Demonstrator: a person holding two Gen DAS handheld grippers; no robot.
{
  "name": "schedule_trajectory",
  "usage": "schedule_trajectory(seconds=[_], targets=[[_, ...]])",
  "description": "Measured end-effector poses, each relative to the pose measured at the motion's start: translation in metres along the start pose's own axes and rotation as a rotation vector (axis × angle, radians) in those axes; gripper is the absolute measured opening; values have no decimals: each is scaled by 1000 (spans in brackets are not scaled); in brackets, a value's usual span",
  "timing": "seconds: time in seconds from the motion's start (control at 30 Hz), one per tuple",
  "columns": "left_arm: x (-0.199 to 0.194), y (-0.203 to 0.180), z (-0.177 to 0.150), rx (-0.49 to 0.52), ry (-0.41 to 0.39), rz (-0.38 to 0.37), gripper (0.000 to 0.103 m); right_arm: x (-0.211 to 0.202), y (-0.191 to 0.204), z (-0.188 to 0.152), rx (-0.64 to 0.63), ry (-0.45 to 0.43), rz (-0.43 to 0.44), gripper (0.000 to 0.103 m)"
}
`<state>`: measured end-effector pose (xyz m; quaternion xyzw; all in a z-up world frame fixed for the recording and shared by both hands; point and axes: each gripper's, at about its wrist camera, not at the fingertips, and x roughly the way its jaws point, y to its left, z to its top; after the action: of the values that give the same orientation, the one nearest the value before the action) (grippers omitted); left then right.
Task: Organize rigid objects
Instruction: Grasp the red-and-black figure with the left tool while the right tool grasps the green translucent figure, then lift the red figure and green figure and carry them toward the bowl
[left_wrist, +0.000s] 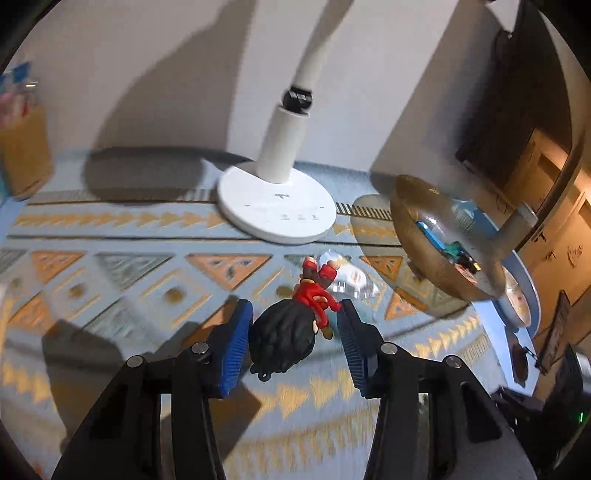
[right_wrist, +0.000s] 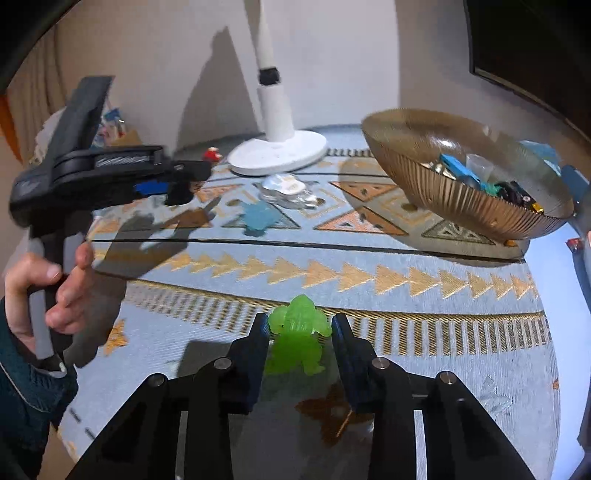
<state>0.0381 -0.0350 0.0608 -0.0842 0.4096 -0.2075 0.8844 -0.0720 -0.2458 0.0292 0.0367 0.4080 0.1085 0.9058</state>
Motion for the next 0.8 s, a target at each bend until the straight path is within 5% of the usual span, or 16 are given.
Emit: schedule_trajectory(seconds=[0.4, 0.53, 0.67, 0.8], targets=[[-38, 5, -87, 42, 1, 191, 44, -2, 42, -20, -88, 51, 54, 34], [-34, 3, -92, 64, 5, 194, 45, 1, 34, -35, -91, 66, 53, 35], [-30, 4, -94, 68, 27, 160, 45, -5, 32, -42, -76, 53, 95, 52], [-32, 1, -96, 78, 19, 159, 45, -3, 42, -45, -92, 37, 35, 52]])
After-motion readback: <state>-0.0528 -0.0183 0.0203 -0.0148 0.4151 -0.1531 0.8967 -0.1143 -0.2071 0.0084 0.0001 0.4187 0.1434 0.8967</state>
